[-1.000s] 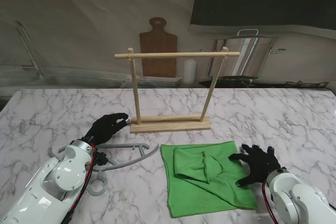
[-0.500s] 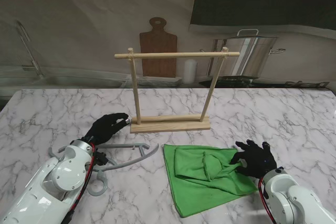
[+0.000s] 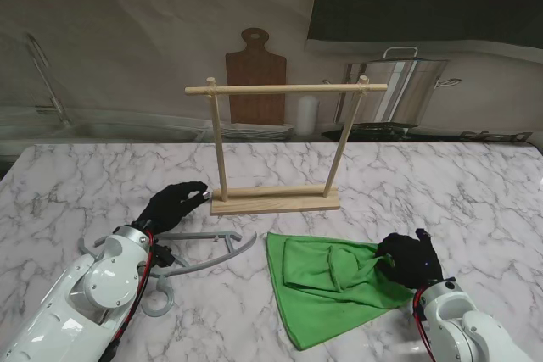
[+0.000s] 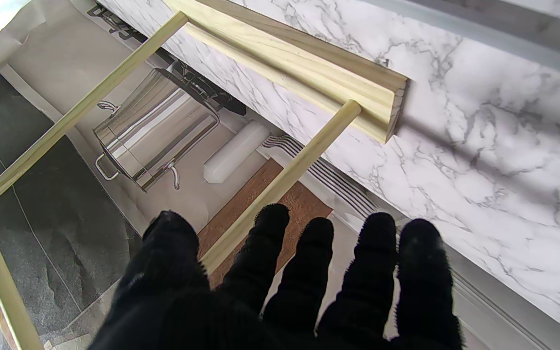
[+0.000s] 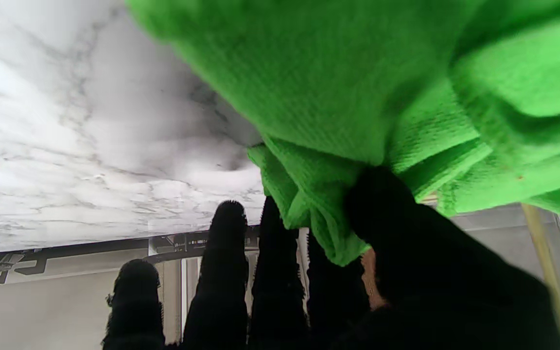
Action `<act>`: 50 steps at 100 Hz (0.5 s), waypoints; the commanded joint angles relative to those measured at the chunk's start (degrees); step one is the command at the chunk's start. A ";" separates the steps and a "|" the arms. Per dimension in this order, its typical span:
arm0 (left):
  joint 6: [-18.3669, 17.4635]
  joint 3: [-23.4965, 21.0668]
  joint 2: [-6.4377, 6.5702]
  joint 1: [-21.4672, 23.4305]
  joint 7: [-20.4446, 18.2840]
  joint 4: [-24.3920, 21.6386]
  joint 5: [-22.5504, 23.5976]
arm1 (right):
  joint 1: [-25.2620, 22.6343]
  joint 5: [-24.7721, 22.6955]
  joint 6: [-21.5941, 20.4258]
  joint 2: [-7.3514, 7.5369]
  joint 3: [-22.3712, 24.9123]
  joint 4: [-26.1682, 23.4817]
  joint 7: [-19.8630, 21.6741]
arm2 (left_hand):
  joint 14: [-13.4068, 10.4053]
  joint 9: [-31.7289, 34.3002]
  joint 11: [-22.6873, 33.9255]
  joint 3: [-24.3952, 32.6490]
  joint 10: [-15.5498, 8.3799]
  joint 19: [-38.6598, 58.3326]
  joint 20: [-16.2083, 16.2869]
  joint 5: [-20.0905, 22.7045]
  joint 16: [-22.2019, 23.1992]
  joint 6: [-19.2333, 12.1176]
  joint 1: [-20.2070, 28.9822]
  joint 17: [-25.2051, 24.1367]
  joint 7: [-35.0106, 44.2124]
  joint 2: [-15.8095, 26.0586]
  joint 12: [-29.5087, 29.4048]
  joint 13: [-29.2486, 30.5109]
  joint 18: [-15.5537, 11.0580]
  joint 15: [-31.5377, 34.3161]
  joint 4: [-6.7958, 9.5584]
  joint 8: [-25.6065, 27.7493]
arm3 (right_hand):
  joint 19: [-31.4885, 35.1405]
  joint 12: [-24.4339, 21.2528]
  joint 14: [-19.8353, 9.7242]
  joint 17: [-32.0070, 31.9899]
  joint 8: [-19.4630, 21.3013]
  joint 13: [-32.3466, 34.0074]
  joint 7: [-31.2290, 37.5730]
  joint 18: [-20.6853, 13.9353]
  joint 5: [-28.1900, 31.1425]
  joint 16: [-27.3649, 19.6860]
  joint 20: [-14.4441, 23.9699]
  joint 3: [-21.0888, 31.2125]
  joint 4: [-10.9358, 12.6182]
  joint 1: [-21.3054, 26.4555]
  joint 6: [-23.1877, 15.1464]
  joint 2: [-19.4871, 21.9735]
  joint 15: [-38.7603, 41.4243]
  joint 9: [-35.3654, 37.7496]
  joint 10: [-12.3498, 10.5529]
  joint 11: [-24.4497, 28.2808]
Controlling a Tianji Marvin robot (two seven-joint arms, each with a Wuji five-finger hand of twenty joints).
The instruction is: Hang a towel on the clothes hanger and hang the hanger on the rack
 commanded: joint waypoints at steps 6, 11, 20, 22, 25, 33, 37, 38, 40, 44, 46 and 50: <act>-0.22 0.18 -0.06 -0.08 -0.79 0.16 -0.06 | -1.13 -0.04 -0.53 -0.41 1.30 -2.67 -0.86 | -1.50 -1.73 -0.53 0.10 -0.77 -40.74 0.93 -1.37 -0.17 -0.60 0.72 -1.19 -0.28 3.00 -0.64 -0.96 -0.46 -0.62 0.10 -0.67 | 1.98 3.90 -0.07 -1.56 5.33 3.00 8.87 0.15 3.80 3.21 -0.89 0.85 -0.61 2.99 1.67 5.33 4.48 2.71 0.62 3.70; -0.21 0.20 -0.05 -0.08 -0.84 0.15 -0.07 | -1.58 0.05 -0.86 -0.55 2.12 -4.01 -1.17 | -1.52 -1.71 -0.52 0.10 -0.83 -40.77 0.93 -1.32 -0.18 -0.52 0.74 -1.21 -0.26 2.99 -0.65 -1.01 -0.42 -0.65 0.10 -0.66 | 2.53 5.25 -0.14 -1.60 5.87 3.35 9.11 0.23 3.73 3.75 -0.87 0.69 -0.58 3.16 2.05 5.56 5.31 3.26 0.38 4.15; -0.12 0.22 -0.05 -0.08 -0.90 0.12 -0.11 | -2.20 0.09 -1.82 -0.89 3.76 -6.36 -2.63 | -1.61 -1.74 -0.52 0.10 -0.83 -40.81 0.92 -1.34 -0.19 -0.58 0.73 -1.21 -0.27 3.02 -0.66 -1.04 -0.43 -0.67 0.10 -0.66 | 3.10 6.39 -0.19 -1.30 6.20 4.40 9.30 0.51 3.77 4.15 -0.80 0.65 -0.51 3.31 2.49 5.64 6.06 4.58 0.28 4.85; -0.11 0.23 -0.05 -0.09 -0.90 0.12 -0.11 | -2.30 0.11 -2.09 -0.97 4.16 -6.88 -2.98 | -1.52 -1.73 -0.52 0.11 -0.79 -40.82 0.92 -1.31 -0.18 -0.55 0.76 -1.21 -0.26 3.00 -0.66 -0.99 -0.42 -0.65 0.10 -0.66 | 3.24 6.65 -0.13 -1.19 6.26 4.65 9.33 0.61 3.82 4.23 -0.78 0.67 -0.50 3.34 2.57 5.65 6.22 4.88 0.17 5.02; -0.09 0.25 -0.05 -0.09 -0.91 0.12 -0.13 | -2.43 0.14 -2.50 -1.10 4.81 -7.72 -3.54 | -1.52 -1.68 -0.50 0.10 -0.81 -40.82 0.92 -1.33 -0.18 -0.54 0.72 -1.21 -0.27 3.02 -0.65 -0.99 -0.42 -0.65 0.09 -0.66 | 3.41 7.00 -0.12 -1.09 6.32 4.93 9.36 0.67 3.87 4.32 -0.76 0.69 -0.47 3.42 2.74 5.62 6.39 5.20 0.28 5.22; 0.01 0.32 -0.04 -0.12 -0.98 0.11 -0.19 | -2.63 -0.08 -3.95 -1.33 6.85 -10.17 -4.47 | -1.45 -1.72 -0.51 0.10 -0.82 -40.85 0.93 -1.29 -0.20 -0.54 0.73 -1.21 -0.25 3.05 -0.66 -1.08 -0.43 -0.69 0.10 -0.66 | 3.82 7.75 -0.07 -1.01 6.47 5.05 9.34 0.79 3.91 4.48 -0.73 0.62 -0.46 3.45 2.77 5.70 6.53 5.30 0.15 5.19; 0.06 0.38 -0.03 -0.16 -1.05 0.12 -0.18 | -2.70 -0.35 -4.90 -1.36 8.07 -11.68 -4.42 | -1.53 -1.72 -0.51 0.11 -0.87 -40.86 0.93 -1.30 -0.20 -0.50 0.74 -1.21 -0.26 3.07 -0.66 -1.11 -0.42 -0.71 0.10 -0.66 | 3.98 7.92 -0.24 -1.00 6.54 4.92 9.27 0.77 3.86 4.51 -0.73 0.43 -0.49 3.35 2.38 5.75 6.45 5.04 -0.01 4.92; 0.07 0.39 -0.02 -0.17 -1.08 0.12 -0.18 | -2.72 -0.46 -5.15 -1.36 8.38 -12.08 -4.36 | -1.56 -1.73 -0.51 0.10 -0.87 -40.86 0.93 -1.33 -0.20 -0.57 0.74 -1.21 -0.27 3.07 -0.66 -1.09 -0.44 -0.70 0.10 -0.66 | 4.02 7.97 -0.32 -1.00 6.56 4.93 9.25 0.77 3.85 4.52 -0.73 0.37 -0.49 3.32 2.26 5.80 6.44 5.00 -0.03 4.87; 0.09 0.42 -0.01 -0.19 -1.13 0.12 -0.17 | -2.74 -0.75 -5.65 -1.35 8.97 -12.84 -4.31 | -1.51 -1.73 -0.51 0.09 -0.86 -40.88 0.93 -1.30 -0.21 -0.55 0.73 -1.23 -0.26 3.06 -0.66 -1.10 -0.45 -0.71 0.10 -0.66 | 4.09 8.03 -0.29 -0.99 6.60 4.85 9.20 0.76 3.82 4.52 -0.72 0.29 -0.48 3.30 2.10 5.86 6.39 4.82 -0.07 4.72; 0.12 0.49 0.02 -0.22 -1.21 0.11 -0.07 | -2.59 -1.49 -6.64 -1.34 9.93 -14.06 -4.55 | -1.44 -1.70 -0.50 0.12 -0.80 -40.88 0.93 -1.29 -0.20 -0.56 0.77 -1.22 -0.25 3.08 -0.66 -1.06 -0.42 -0.69 0.11 -0.66 | 4.24 8.17 -0.33 -0.95 6.69 4.80 9.13 0.74 3.88 4.53 -0.70 0.11 -0.46 3.27 1.81 5.93 6.33 4.55 -0.09 4.52; 0.13 0.51 0.03 -0.24 -1.24 0.11 0.01 | -2.52 -2.01 -7.12 -1.30 10.44 -14.76 -4.54 | -1.47 -1.71 -0.51 0.09 -0.74 -40.91 0.93 -1.25 -0.20 -0.57 0.73 -1.25 -0.24 3.07 -0.67 -1.06 -0.42 -0.70 0.10 -0.65 | 4.32 8.25 -0.41 -0.90 6.72 4.82 9.07 0.76 3.92 4.54 -0.69 0.02 -0.45 3.25 1.74 5.93 6.30 4.56 -0.18 4.48; 0.15 0.57 0.06 -0.29 -1.27 0.13 0.23 | -2.32 -3.01 -8.01 -1.23 11.25 -15.94 -4.64 | -1.43 -1.63 -0.48 0.12 -0.76 -40.90 0.93 -1.23 -0.20 -0.50 0.78 -1.20 -0.22 3.05 -0.66 -1.06 -0.44 -0.69 0.11 -0.64 | 4.50 8.39 -0.47 -0.74 6.79 5.04 8.97 0.87 3.96 4.57 -0.66 -0.09 -0.42 3.22 1.46 5.86 6.30 4.60 -0.25 4.37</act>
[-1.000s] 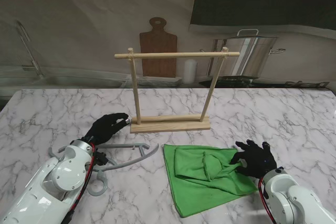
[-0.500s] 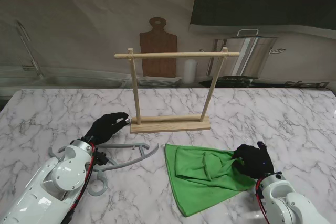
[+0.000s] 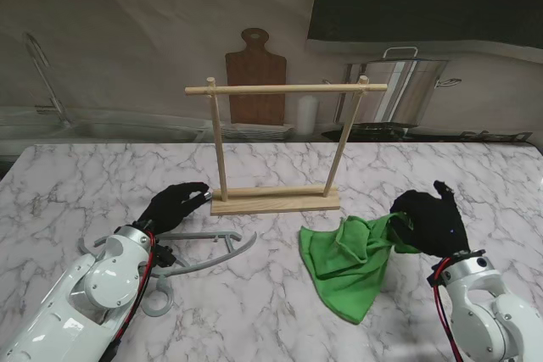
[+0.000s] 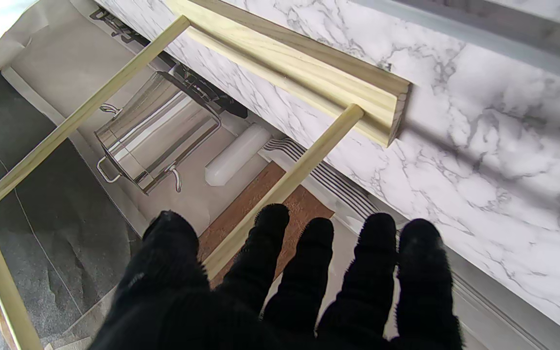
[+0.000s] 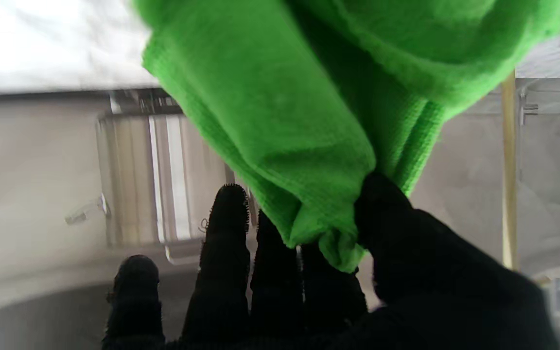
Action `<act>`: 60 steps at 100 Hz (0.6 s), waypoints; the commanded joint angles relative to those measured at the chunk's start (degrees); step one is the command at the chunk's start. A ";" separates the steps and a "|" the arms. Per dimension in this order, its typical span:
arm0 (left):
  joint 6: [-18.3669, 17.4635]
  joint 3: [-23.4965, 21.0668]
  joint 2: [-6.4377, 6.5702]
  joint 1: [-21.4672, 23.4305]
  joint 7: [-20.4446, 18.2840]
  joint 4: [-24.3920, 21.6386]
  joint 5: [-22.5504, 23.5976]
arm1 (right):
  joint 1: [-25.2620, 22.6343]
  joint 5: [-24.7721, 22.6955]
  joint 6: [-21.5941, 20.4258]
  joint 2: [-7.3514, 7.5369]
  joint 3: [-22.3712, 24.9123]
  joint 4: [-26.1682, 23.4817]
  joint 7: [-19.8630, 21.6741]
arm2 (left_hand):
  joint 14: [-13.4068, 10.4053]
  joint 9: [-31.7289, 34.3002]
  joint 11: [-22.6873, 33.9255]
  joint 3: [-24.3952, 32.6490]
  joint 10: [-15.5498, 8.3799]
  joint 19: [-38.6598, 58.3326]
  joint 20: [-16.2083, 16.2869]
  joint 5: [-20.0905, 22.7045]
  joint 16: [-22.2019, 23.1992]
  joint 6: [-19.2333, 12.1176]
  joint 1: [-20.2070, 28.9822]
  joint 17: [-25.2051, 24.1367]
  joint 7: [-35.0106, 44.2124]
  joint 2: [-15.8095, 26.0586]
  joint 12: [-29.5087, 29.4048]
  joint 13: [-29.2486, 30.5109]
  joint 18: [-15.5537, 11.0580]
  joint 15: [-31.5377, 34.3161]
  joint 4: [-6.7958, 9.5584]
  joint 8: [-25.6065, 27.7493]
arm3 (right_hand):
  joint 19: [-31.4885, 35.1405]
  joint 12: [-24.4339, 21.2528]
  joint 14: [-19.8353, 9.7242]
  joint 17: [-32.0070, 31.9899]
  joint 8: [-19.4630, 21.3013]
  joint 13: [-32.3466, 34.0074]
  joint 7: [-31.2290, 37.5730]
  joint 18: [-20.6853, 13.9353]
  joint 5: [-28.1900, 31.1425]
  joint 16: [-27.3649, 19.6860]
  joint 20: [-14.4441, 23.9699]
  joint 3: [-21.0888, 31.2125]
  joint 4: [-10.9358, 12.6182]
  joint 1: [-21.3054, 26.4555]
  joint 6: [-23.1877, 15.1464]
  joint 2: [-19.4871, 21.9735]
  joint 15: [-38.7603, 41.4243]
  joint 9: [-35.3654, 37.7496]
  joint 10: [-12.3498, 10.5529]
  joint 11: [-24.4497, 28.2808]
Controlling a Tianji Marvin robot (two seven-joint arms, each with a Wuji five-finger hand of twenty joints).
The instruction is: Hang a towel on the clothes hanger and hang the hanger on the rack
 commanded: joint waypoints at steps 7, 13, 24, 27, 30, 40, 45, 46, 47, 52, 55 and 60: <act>0.12 0.36 0.06 -0.24 -1.00 0.19 0.60 | 1.80 -2.52 -1.95 0.79 1.75 -4.36 -0.96 | -1.47 -1.71 -0.51 0.13 -0.82 -40.94 0.93 -1.28 -0.20 -0.54 0.81 -1.22 -0.25 3.10 -0.65 -1.04 -0.44 -0.40 0.11 -0.65 | 1.06 0.81 -0.64 -0.45 2.34 1.11 5.14 0.63 3.78 1.22 -0.65 0.08 -0.38 3.08 -2.70 3.52 0.69 -0.43 -1.07 0.57; 0.17 0.42 0.07 -0.28 -1.08 0.19 0.61 | 2.62 -3.52 -3.08 0.82 2.36 -5.37 -1.94 | -1.48 -1.71 -0.51 0.09 -0.82 -40.95 0.94 -1.29 -0.21 -0.57 0.73 -1.21 -0.25 3.10 -0.65 -1.09 -0.43 -0.42 0.10 -0.65 | 1.25 0.93 -0.82 -0.30 2.39 1.30 4.94 0.70 3.85 1.22 -0.64 -0.02 -0.38 2.95 -3.14 3.51 0.63 -0.18 -1.34 0.46; 0.25 0.47 0.09 -0.30 -1.13 0.18 0.71 | 4.22 -5.04 -4.71 0.75 3.47 -6.92 -4.84 | -1.45 -1.67 -0.49 0.13 -0.76 -40.98 0.95 -1.20 -0.22 -0.51 0.83 -1.20 -0.21 3.07 -0.65 -1.09 -0.42 -0.42 0.12 -0.64 | 1.92 1.14 -1.10 0.34 2.53 1.84 4.60 0.80 3.95 1.25 -0.54 -0.07 -0.38 2.63 -3.85 3.48 0.56 0.14 -1.81 0.20; 0.26 0.47 0.09 -0.30 -1.12 0.18 0.73 | 4.64 -5.12 -5.12 0.69 3.75 -7.33 -5.48 | -1.47 -1.66 -0.49 0.12 -0.79 -41.00 0.96 -1.29 -0.21 -0.49 0.82 -1.21 -0.25 3.10 -0.65 -1.03 -0.37 -0.40 0.11 -0.65 | 2.13 1.17 -1.19 0.46 2.57 1.88 4.49 0.76 3.89 1.25 -0.51 -0.10 -0.40 2.54 -4.08 3.54 0.51 0.05 -1.90 0.08; 0.27 0.47 0.09 -0.30 -1.12 0.18 0.76 | 5.13 -5.21 -5.53 0.63 4.06 -7.73 -6.20 | -1.43 -1.68 -0.50 0.10 -0.75 -41.00 0.96 -1.24 -0.21 -0.44 0.79 -1.21 -0.24 3.11 -0.65 -1.08 -0.36 -0.42 0.11 -0.65 | 2.34 1.18 -1.29 0.64 2.60 1.86 4.43 0.71 3.90 1.24 -0.47 -0.12 -0.40 2.51 -4.14 3.60 0.46 0.00 -1.96 -0.01; 0.26 0.50 0.11 -0.32 -1.13 0.20 0.87 | 6.65 -5.77 -6.88 0.52 5.27 -9.03 -8.02 | -1.41 -1.68 -0.50 0.10 -0.80 -41.02 0.97 -1.21 -0.21 -0.53 0.83 -1.21 -0.23 3.08 -0.65 -1.03 -0.38 -0.39 0.11 -0.64 | 3.10 1.07 -1.56 1.09 2.70 2.02 4.18 0.65 3.73 1.27 -0.29 -0.34 -0.44 2.36 -4.75 3.69 0.41 -0.12 -2.36 -0.36; 0.22 0.53 0.12 -0.35 -1.12 0.23 0.94 | 7.26 -6.30 -7.54 0.55 6.15 -9.73 -8.42 | -1.51 -1.79 -0.54 0.11 -0.83 -41.04 0.96 -1.30 -0.21 -0.47 0.84 -1.20 -0.27 3.11 -0.67 -1.07 -0.36 -0.40 0.11 -0.66 | 3.58 0.97 -1.78 1.49 2.72 2.27 4.06 0.66 3.72 1.28 -0.13 -0.48 -0.47 2.16 -5.21 3.78 0.44 0.03 -2.64 -0.49; 0.21 0.54 0.11 -0.36 -1.11 0.25 0.95 | 7.41 -6.33 -7.73 0.55 6.33 -9.84 -8.51 | -1.41 -1.85 -0.56 0.11 -0.72 -41.05 0.96 -1.44 -0.21 -0.56 0.84 -1.20 -0.32 3.12 -0.68 -1.03 -0.36 -0.39 0.11 -0.67 | 3.67 0.94 -1.81 1.58 2.72 2.28 4.03 0.64 3.67 1.28 -0.10 -0.49 -0.47 2.13 -5.28 3.81 0.42 0.02 -2.66 -0.53; 0.19 0.55 0.11 -0.37 -1.10 0.26 0.96 | 7.56 -6.33 -7.94 0.54 6.48 -9.92 -8.62 | -1.45 -1.83 -0.55 0.11 -0.74 -41.04 0.97 -1.39 -0.20 -0.55 0.85 -1.18 -0.31 3.11 -0.67 -1.02 -0.39 -0.38 0.11 -0.67 | 3.80 0.90 -1.85 1.73 2.74 2.33 4.01 0.61 3.63 1.28 -0.06 -0.50 -0.47 2.12 -5.36 3.82 0.43 -0.05 -2.67 -0.59; 0.17 0.59 0.12 -0.42 -1.12 0.30 0.99 | 8.27 -6.01 -9.10 0.47 7.28 -10.40 -8.83 | -1.43 -1.84 -0.55 0.09 -0.86 -41.10 0.94 -1.39 -0.21 -0.56 0.81 -1.22 -0.31 3.15 -0.68 -1.11 -0.46 -0.41 0.11 -0.67 | 4.27 0.82 -2.00 1.98 2.82 2.36 4.00 0.42 3.49 1.27 0.13 -0.52 -0.47 2.11 -5.66 3.82 0.37 -0.08 -2.78 -0.67; 0.17 0.61 0.14 -0.44 -1.16 0.32 1.02 | 8.41 -5.82 -9.55 0.45 7.77 -10.76 -8.68 | -1.43 -1.83 -0.54 0.11 -0.80 -41.15 0.92 -1.29 -0.21 -0.55 0.84 -1.24 -0.27 3.13 -0.68 -1.10 -0.38 -0.41 0.11 -0.66 | 4.50 0.77 -2.15 2.08 2.83 2.37 3.98 0.35 3.43 1.27 0.22 -0.59 -0.49 2.06 -5.89 3.82 0.36 -0.12 -2.89 -0.71; 0.19 0.65 0.16 -0.48 -1.24 0.34 1.10 | 8.32 -5.60 -9.99 0.42 8.39 -11.22 -8.35 | -1.45 -1.82 -0.53 0.11 -0.78 -41.18 0.91 -1.23 -0.22 -0.51 0.84 -1.23 -0.24 3.15 -0.68 -1.12 -0.47 -0.42 0.11 -0.65 | 4.96 0.65 -2.22 2.34 2.76 2.42 3.93 0.33 3.51 1.26 0.44 -0.59 -0.48 2.06 -6.20 3.71 0.32 0.03 -2.87 -0.76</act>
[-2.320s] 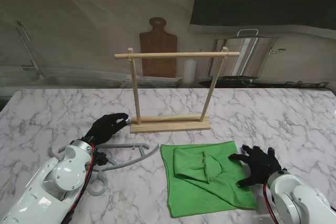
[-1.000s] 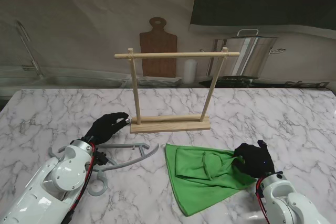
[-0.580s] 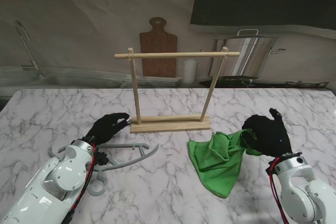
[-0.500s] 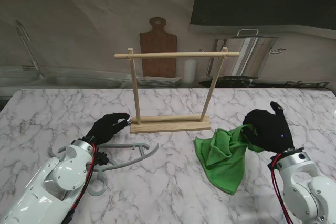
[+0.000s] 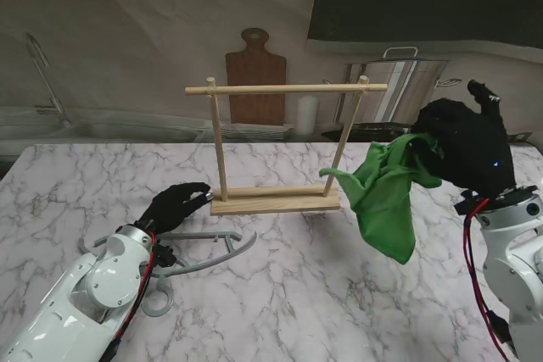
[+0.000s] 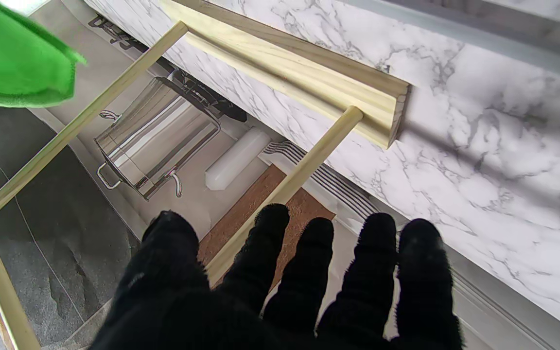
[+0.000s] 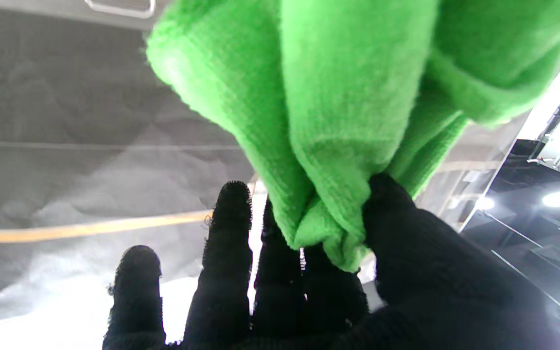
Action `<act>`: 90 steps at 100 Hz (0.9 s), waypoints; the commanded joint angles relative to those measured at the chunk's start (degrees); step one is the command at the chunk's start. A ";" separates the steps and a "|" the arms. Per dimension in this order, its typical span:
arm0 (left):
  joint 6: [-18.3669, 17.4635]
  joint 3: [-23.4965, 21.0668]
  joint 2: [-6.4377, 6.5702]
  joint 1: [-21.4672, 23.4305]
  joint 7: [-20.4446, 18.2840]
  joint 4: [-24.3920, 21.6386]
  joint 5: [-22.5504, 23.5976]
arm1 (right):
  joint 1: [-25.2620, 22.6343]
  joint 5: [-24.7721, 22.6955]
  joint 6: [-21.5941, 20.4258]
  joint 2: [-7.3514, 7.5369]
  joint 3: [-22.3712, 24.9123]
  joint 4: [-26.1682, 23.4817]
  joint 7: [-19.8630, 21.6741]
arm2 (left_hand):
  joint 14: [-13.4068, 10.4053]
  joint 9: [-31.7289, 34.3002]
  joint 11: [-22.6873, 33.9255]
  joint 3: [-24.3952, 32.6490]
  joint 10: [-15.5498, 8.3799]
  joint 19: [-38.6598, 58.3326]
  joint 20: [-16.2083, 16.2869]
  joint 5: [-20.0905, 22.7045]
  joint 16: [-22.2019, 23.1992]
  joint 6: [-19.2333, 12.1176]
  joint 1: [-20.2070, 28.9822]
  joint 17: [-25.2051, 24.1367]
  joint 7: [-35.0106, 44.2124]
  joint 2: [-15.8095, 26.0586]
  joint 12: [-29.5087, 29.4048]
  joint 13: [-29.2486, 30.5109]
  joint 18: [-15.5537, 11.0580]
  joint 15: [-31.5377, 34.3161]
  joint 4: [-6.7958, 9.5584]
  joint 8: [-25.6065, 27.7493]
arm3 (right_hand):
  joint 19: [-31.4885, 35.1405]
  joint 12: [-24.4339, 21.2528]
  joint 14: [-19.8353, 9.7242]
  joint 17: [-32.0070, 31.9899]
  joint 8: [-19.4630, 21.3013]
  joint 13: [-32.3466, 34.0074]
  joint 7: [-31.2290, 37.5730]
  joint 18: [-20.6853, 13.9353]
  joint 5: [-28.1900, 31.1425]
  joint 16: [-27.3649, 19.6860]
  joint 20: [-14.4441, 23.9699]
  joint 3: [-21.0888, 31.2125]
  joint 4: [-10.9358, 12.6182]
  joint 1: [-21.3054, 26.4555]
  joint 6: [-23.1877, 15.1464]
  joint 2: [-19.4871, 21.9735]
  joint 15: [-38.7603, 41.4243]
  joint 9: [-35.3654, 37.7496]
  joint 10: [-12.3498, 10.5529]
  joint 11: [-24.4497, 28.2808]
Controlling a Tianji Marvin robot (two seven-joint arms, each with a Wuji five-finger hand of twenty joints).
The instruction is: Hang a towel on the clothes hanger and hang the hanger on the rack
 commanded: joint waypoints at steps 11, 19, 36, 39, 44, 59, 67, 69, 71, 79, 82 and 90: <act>0.16 0.38 0.06 -0.25 -1.07 0.30 0.22 | -1.11 -0.13 0.69 0.45 0.33 -1.39 0.50 | -1.49 -1.83 -0.53 0.12 -0.76 -41.24 0.89 -1.20 -0.23 -0.55 0.87 -1.23 -0.22 3.14 -0.68 -1.11 -0.38 -0.42 0.12 -0.64 | 1.55 -0.35 -0.88 0.02 1.77 0.94 3.70 0.47 3.14 0.63 0.88 0.66 -0.48 2.13 -5.38 3.46 0.01 0.10 -0.69 -1.04; 0.31 0.54 0.08 -0.34 -1.20 0.36 0.19 | -2.51 -1.95 1.72 0.73 -1.16 0.15 -0.33 | -1.47 -1.83 -0.53 0.10 -0.76 -41.24 0.89 -1.19 -0.23 -0.53 0.87 -1.20 -0.21 3.17 -0.68 -1.10 -0.40 -0.42 0.11 -0.63 | 1.76 -0.60 -0.74 0.04 1.64 1.09 3.53 0.70 3.22 0.53 1.06 0.65 -0.48 2.06 -5.55 3.50 -0.23 0.44 -0.62 -1.34; 0.59 1.33 0.18 -0.73 -1.73 0.48 0.17 | -3.76 -5.30 5.54 1.35 -5.68 5.04 -3.46 | -1.77 -3.54 -1.28 0.09 -1.17 -42.05 0.37 -1.73 -0.66 -0.72 0.99 -1.20 -0.47 3.20 -1.33 -1.62 -0.74 -1.04 0.12 -0.75 | 1.98 -0.85 -0.61 0.29 1.52 1.68 3.11 1.13 3.49 0.30 1.23 0.55 -0.48 1.77 -6.09 3.52 -0.78 0.89 -0.61 -1.76; 0.58 1.43 0.23 -0.82 -1.86 0.46 0.43 | -3.75 -5.44 6.06 1.38 -6.33 5.68 -4.01 | -1.91 -4.23 -1.65 0.09 -1.34 -42.63 -0.02 -1.74 -0.98 -0.71 1.01 -1.19 -0.47 3.21 -1.83 -1.94 -0.81 -1.46 0.11 -0.76 | 2.05 -0.87 -0.57 0.42 1.53 1.85 3.04 1.13 3.49 0.28 1.27 0.52 -0.49 1.73 -6.21 3.51 -0.85 1.04 -0.58 -1.79; 0.55 1.55 0.28 -0.93 -1.95 0.39 0.78 | -3.75 -5.48 6.87 1.37 -7.21 6.42 -4.63 | -2.56 -5.54 -2.47 0.09 -1.80 -44.29 -1.19 -1.74 -2.18 -0.74 1.03 -1.12 -0.47 3.13 -3.68 -2.71 -1.27 -2.71 0.11 -0.79 | 2.09 -0.93 -0.52 0.40 1.55 1.92 2.94 1.19 3.56 0.22 1.30 0.54 -0.47 1.74 -6.30 3.48 -1.04 1.15 -0.56 -1.92; 0.10 1.12 0.84 -1.34 -3.71 0.05 2.45 | -3.70 -5.14 8.53 1.16 -8.75 7.52 -6.73 | -4.17 -12.65 -4.57 0.07 -3.36 -49.26 -4.44 -3.79 -7.01 -1.84 1.24 -0.84 -2.03 3.20 -9.75 -7.81 -3.92 -6.48 0.08 -2.10 | 2.12 -1.00 -0.52 0.32 1.63 2.10 2.74 1.21 3.66 0.16 1.33 0.58 -0.46 1.77 -6.47 3.44 -1.39 1.41 -0.53 -2.13; -0.81 -0.34 1.92 -1.54 -7.19 -0.66 6.12 | -3.80 -4.64 8.86 0.97 -9.13 7.64 -7.92 | -4.76 -17.99 -5.59 0.04 -3.82 -51.49 -5.38 -6.88 -8.56 -2.87 1.11 -0.95 -3.70 3.38 -12.60 -10.34 -5.19 -7.27 0.05 -3.67 | 2.15 -1.06 -0.51 0.37 1.67 2.21 2.63 1.21 3.62 0.18 1.36 0.53 -0.47 1.79 -6.43 3.36 -1.48 1.60 -0.56 -2.35; -1.23 -0.85 2.19 -1.55 -7.89 -0.83 7.33 | -3.83 -4.69 8.87 0.96 -9.14 7.65 -8.28 | -4.81 -18.88 -5.82 0.02 -3.90 -51.72 -5.44 -7.64 -8.72 -2.96 1.07 -1.01 -4.01 3.43 -12.97 -10.73 -5.41 -7.36 0.04 -3.90 | 2.20 -1.06 -0.52 0.45 1.67 2.30 2.60 1.21 3.64 0.20 1.38 0.50 -0.49 1.74 -6.45 3.37 -1.48 1.68 -0.53 -2.39; -1.72 -1.43 2.44 -1.54 -8.54 -1.01 8.50 | -3.80 -4.76 8.78 0.95 -9.13 7.68 -8.71 | -4.97 -19.86 -6.16 -0.02 -3.96 -51.87 -5.49 -8.43 -8.80 -3.12 0.96 -1.08 -4.34 3.46 -13.26 -11.01 -5.64 -7.43 0.04 -4.09 | 2.24 -1.04 -0.59 0.53 1.68 2.34 2.58 1.23 3.66 0.20 1.40 0.52 -0.48 1.74 -6.45 3.41 -1.50 1.83 -0.63 -2.39; -3.18 -3.82 3.06 -1.13 -10.16 -1.63 11.24 | -3.79 -5.19 8.00 1.00 -8.47 7.07 -9.11 | -5.07 -21.63 -6.54 0.00 -3.87 -52.46 -5.66 -10.75 -8.95 -3.51 0.64 -1.19 -5.30 3.58 -14.03 -11.47 -5.82 -7.43 0.06 -4.73 | 2.35 -1.00 -0.57 0.70 1.75 2.61 2.50 1.24 3.72 0.24 1.46 0.53 -0.47 1.68 -6.60 3.40 -1.55 2.04 -0.76 -2.59; -3.44 -4.62 3.16 -0.83 -10.51 -1.83 11.46 | -3.71 -5.66 7.68 1.08 -7.97 6.69 -9.19 | -5.02 -21.43 -6.39 0.07 -3.78 -52.62 -5.69 -10.95 -8.97 -3.54 0.67 -1.12 -5.37 3.61 -14.15 -11.47 -5.81 -7.36 0.08 -4.86 | 2.43 -0.96 -0.66 0.83 1.76 2.64 2.45 1.20 3.70 0.24 1.49 0.50 -0.50 1.60 -6.63 3.41 -1.59 2.05 -0.73 -2.63; -4.10 -6.36 3.27 -0.03 -10.54 -1.86 12.40 | -3.29 -6.60 6.65 1.26 -6.26 5.31 -8.58 | -5.09 -21.10 -6.13 0.07 -3.73 -53.15 -5.73 -10.88 -9.00 -3.37 0.61 -0.94 -5.22 3.67 -14.34 -11.48 -5.66 -7.19 0.09 -5.07 | 2.57 -0.85 -0.69 0.93 1.83 2.66 2.38 1.09 3.66 0.26 1.57 0.48 -0.51 1.53 -6.88 3.55 -1.68 2.07 -0.81 -2.70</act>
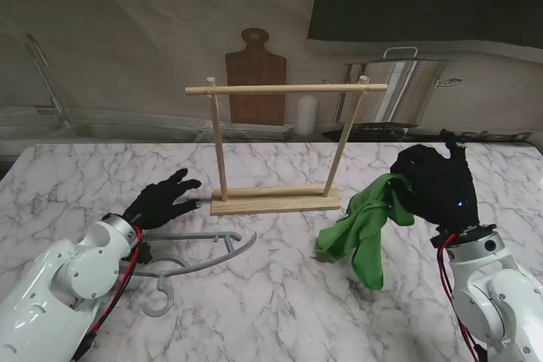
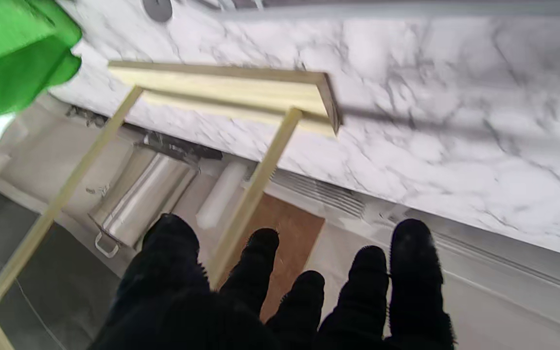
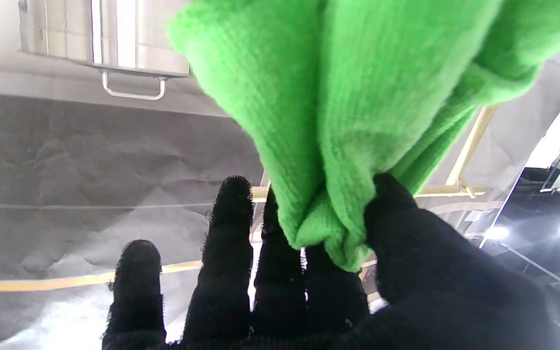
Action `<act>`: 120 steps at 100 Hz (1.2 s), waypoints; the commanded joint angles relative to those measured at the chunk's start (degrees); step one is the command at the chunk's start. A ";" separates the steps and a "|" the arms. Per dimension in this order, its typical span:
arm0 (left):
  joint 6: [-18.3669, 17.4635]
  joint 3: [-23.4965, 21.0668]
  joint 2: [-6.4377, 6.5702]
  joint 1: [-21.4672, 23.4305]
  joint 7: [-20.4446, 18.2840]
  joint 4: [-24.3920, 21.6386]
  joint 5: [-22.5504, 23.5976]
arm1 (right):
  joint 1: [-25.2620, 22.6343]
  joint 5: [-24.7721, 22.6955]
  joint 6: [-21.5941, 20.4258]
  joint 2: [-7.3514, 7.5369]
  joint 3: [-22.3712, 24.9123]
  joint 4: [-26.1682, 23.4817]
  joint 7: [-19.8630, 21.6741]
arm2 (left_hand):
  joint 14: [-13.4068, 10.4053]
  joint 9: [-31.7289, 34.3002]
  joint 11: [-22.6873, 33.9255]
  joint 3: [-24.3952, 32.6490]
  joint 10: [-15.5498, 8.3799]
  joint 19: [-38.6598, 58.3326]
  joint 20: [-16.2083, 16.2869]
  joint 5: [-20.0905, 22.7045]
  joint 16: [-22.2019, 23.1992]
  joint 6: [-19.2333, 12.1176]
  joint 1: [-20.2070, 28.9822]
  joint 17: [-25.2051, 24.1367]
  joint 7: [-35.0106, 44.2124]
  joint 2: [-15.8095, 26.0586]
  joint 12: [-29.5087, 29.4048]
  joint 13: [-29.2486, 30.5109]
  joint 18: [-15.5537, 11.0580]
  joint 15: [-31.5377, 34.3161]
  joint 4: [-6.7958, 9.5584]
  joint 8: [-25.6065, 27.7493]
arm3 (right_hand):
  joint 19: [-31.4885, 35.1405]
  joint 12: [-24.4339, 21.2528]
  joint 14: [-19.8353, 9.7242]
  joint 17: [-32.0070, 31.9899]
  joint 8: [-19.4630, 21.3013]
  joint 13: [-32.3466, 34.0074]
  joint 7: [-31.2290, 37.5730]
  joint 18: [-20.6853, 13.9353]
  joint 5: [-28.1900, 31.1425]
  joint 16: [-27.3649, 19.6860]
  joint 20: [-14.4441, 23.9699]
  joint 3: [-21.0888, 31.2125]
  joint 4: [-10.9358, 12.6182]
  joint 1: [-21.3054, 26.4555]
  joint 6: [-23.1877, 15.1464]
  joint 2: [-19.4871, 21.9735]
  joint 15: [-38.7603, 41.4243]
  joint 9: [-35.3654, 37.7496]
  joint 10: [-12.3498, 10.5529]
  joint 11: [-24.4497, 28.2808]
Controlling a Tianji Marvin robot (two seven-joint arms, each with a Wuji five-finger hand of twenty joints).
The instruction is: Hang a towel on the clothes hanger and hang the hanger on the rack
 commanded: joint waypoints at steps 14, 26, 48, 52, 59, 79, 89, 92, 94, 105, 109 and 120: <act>-0.11 -2.49 0.98 1.19 1.15 1.49 1.78 | 2.74 -3.40 -1.84 0.98 2.76 -2.75 -0.35 | -1.36 0.02 0.23 0.07 -0.62 -54.18 -0.76 -1.34 -0.84 -0.70 0.55 -0.48 -0.42 2.80 -0.64 -1.02 -0.72 0.07 0.10 -1.66 | 0.73 0.32 -0.90 -0.80 2.01 -0.33 2.33 0.65 2.75 0.47 0.94 0.01 -0.48 2.10 -6.05 4.10 -1.46 -0.31 -0.78 -0.74; -0.36 -3.70 1.35 1.53 0.80 3.48 4.00 | 4.67 -6.58 -1.52 1.67 1.12 -1.18 -4.74 | -1.61 0.64 0.24 0.10 -1.18 -55.19 -0.76 -1.57 -0.87 -0.33 0.64 -0.17 -0.43 2.67 -0.34 -1.28 -1.10 0.00 0.12 -1.90 | 1.39 0.45 -1.29 -0.63 1.99 -0.66 2.98 0.22 1.98 0.74 1.40 -0.33 -0.41 2.39 -6.05 4.31 -0.68 -0.90 -1.05 0.16; -0.45 -4.86 1.76 2.12 0.33 5.81 6.31 | 5.62 -12.32 1.54 3.37 -2.90 3.01 -4.91 | -1.73 -0.11 -0.10 0.08 -1.35 -57.52 -0.85 -1.75 -1.17 -0.36 0.63 0.46 -0.51 2.63 -0.57 -1.84 -1.36 -0.31 0.12 -2.41 | 2.52 -0.29 -1.50 -0.25 1.29 0.09 3.48 0.76 2.13 0.62 2.02 0.10 -0.51 1.49 -6.92 4.29 -0.22 -0.12 -1.65 0.25; -0.48 -4.93 1.81 2.21 0.30 5.91 6.71 | 6.02 -11.98 2.23 3.29 -3.43 3.79 -5.59 | -1.75 -0.18 -0.09 0.12 -1.28 -57.95 -0.84 -1.75 -1.19 -0.35 0.67 0.57 -0.48 2.68 -0.60 -1.85 -1.42 -0.29 0.13 -2.45 | 2.52 -0.27 -1.53 -0.48 1.29 -0.02 3.58 0.64 1.98 0.59 2.04 0.23 -0.51 1.52 -6.82 4.29 -0.21 -0.32 -1.55 0.34; -0.65 -5.04 1.95 2.32 -0.12 6.05 7.22 | 6.13 -11.23 2.93 3.06 -3.63 4.18 -5.87 | -1.82 -0.09 -0.04 0.03 -1.30 -58.67 -0.80 -1.72 -1.22 -0.33 0.50 0.87 -0.42 2.54 -0.62 -1.87 -1.33 -0.27 0.11 -2.52 | 2.53 -0.23 -1.36 -0.69 1.24 -0.18 3.76 0.72 1.87 0.60 2.07 0.35 -0.54 1.61 -6.54 4.31 -0.10 -0.39 -1.35 0.59; -1.02 -6.28 2.71 3.16 -3.65 5.99 9.52 | 4.93 -10.59 2.75 2.86 -2.17 3.81 -5.74 | -3.94 -1.40 -0.45 0.04 -2.90 -63.79 -0.55 -3.39 -2.99 -0.54 -0.54 -1.12 -1.90 2.22 -1.49 -5.54 -3.11 -2.54 0.05 -4.16 | 2.81 -0.44 -1.40 -0.49 0.85 -0.04 3.95 0.75 1.92 0.55 2.24 0.36 -0.59 1.61 -6.60 4.20 0.11 -0.08 -1.39 0.76; -1.18 -7.89 3.03 4.37 -5.63 4.99 10.30 | 4.00 -9.92 3.06 2.62 -1.26 3.76 -6.16 | -7.07 -4.05 -1.10 -0.04 -6.09 -68.12 -2.56 -4.48 -6.50 -1.57 -1.99 -6.34 -3.09 1.89 -3.40 -11.84 -6.65 -5.79 -0.06 -6.39 | 2.81 -0.54 -1.28 -0.52 0.75 -0.05 4.01 0.75 1.93 0.49 2.26 0.39 -0.60 1.61 -6.60 4.20 0.06 -0.06 -1.28 0.68; -1.69 -8.41 3.11 4.71 -5.93 4.79 10.69 | 3.78 -9.79 3.12 2.58 -1.02 3.77 -6.27 | -7.79 -5.27 -1.37 0.06 -6.82 -69.06 -3.42 -4.87 -7.85 -1.90 -2.58 -7.09 -3.37 1.76 -4.65 -13.03 -7.49 -6.40 -0.08 -7.24 | 2.81 -0.56 -1.24 -0.51 0.71 -0.10 4.02 0.73 1.93 0.47 2.27 0.40 -0.59 1.64 -6.61 4.20 0.02 -0.07 -1.27 0.66; -2.04 -8.77 3.17 4.94 -6.17 4.63 10.94 | 3.63 -9.77 3.19 2.56 -0.87 3.76 -6.33 | -8.08 -6.02 -1.63 -0.06 -7.13 -69.30 -3.61 -5.18 -8.12 -2.04 -2.87 -7.46 -3.51 1.75 -4.95 -13.58 -7.83 -6.62 -0.12 -7.42 | 2.81 -0.57 -1.30 -0.53 0.69 -0.06 4.03 0.73 1.93 0.46 2.27 0.40 -0.59 1.66 -6.61 4.22 0.02 -0.08 -1.27 0.64; -3.87 -10.87 3.55 6.32 -7.53 3.65 13.26 | 2.85 -9.61 3.43 2.46 -0.11 3.59 -6.36 | -8.25 -8.44 -1.85 0.02 -5.32 -70.17 -5.54 -7.38 -10.14 -1.19 -6.01 -7.07 -4.84 -0.13 -7.50 -14.33 -8.93 -7.64 -0.02 -9.72 | 2.81 -0.62 -1.21 -0.49 0.60 -0.04 4.06 0.74 1.91 0.40 2.29 0.35 -0.60 1.61 -6.65 4.22 -0.06 -0.04 -1.21 0.61; -4.16 -11.64 3.62 6.89 -7.70 3.36 14.17 | 2.61 -9.50 3.56 2.42 0.06 3.49 -6.30 | -8.21 -8.50 -1.83 -0.28 -4.44 -69.91 -5.55 -7.82 -10.20 -0.49 -7.26 -6.85 -5.05 -1.20 -7.59 -14.33 -9.14 -7.59 -0.09 -10.14 | 2.79 -0.64 -1.25 -0.50 0.59 -0.05 4.07 0.73 1.91 0.38 2.29 0.37 -0.59 1.66 -6.65 4.25 -0.09 -0.09 -1.25 0.55; -5.22 -12.98 3.63 7.79 -7.49 3.85 13.57 | 2.35 -9.29 3.89 2.32 0.24 3.52 -6.57 | -8.56 -8.57 -1.81 -0.42 -3.56 -69.59 -5.80 -10.84 -10.65 0.71 -11.49 -6.45 -6.47 -5.83 -7.66 -14.26 -9.81 -7.68 -0.08 -12.14 | 2.74 -0.65 -1.17 -0.53 0.63 -0.05 4.14 0.76 1.88 0.35 2.28 0.30 -0.59 1.65 -6.67 4.30 -0.16 -0.08 -1.24 0.51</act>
